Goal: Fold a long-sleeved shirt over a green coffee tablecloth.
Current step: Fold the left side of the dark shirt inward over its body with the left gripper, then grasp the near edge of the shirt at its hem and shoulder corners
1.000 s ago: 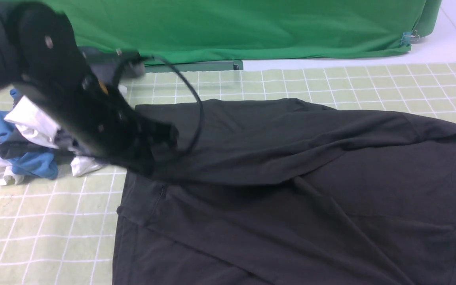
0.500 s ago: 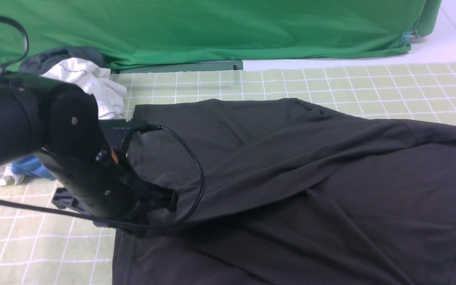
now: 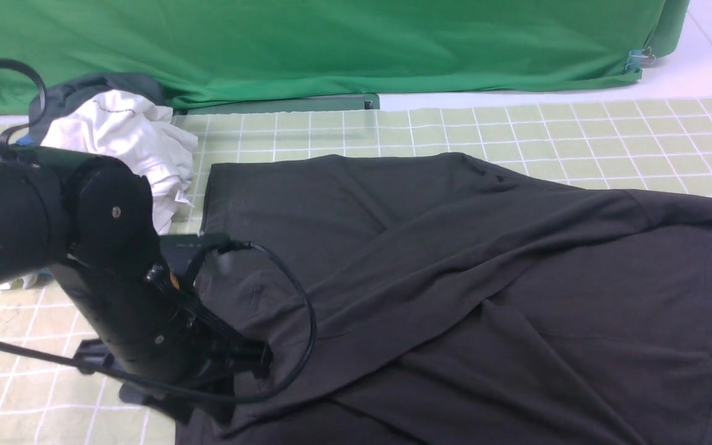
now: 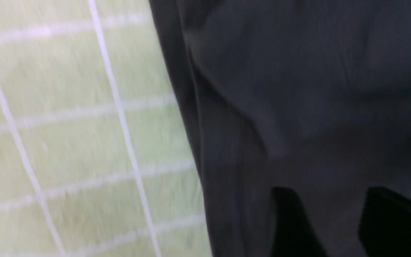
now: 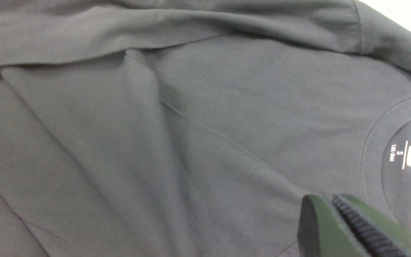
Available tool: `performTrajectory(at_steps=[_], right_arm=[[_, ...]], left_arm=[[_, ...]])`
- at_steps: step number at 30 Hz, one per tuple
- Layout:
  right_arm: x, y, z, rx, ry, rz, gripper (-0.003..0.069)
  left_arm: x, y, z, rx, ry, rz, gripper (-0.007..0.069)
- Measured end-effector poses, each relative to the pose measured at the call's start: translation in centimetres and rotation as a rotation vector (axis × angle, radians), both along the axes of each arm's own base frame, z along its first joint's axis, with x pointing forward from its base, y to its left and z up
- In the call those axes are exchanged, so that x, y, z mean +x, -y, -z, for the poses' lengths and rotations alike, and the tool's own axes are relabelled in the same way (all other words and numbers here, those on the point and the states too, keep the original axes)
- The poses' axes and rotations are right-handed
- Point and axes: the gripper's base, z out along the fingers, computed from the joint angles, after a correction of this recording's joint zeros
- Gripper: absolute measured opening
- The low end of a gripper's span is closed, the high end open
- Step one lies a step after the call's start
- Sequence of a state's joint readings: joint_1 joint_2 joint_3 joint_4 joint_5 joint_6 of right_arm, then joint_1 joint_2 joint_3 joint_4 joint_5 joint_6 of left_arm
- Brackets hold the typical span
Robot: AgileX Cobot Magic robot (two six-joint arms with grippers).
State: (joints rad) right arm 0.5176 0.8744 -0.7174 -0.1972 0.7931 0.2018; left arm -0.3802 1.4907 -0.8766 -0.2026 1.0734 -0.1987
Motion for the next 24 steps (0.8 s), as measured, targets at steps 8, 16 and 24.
performTrajectory(at_steps=[8,16,24], right_arm=[[0.0,0.0,0.0,0.002,0.004,-0.001,0.0063],[0.1,-0.1,-0.1,0.01,0.017,-0.006,0.0069],[0.1,-0.1,-0.1,0.013,0.022,-0.007,0.0076]], left_arm=[[-4.7,1.1,2.7,0.066,-0.138,0.104,0.05],[-6.8,1.0,5.0,0.169,-0.111,0.041,0.051],[-7.2,0.8,6.0,0.142,-0.062,-0.015,0.0507]])
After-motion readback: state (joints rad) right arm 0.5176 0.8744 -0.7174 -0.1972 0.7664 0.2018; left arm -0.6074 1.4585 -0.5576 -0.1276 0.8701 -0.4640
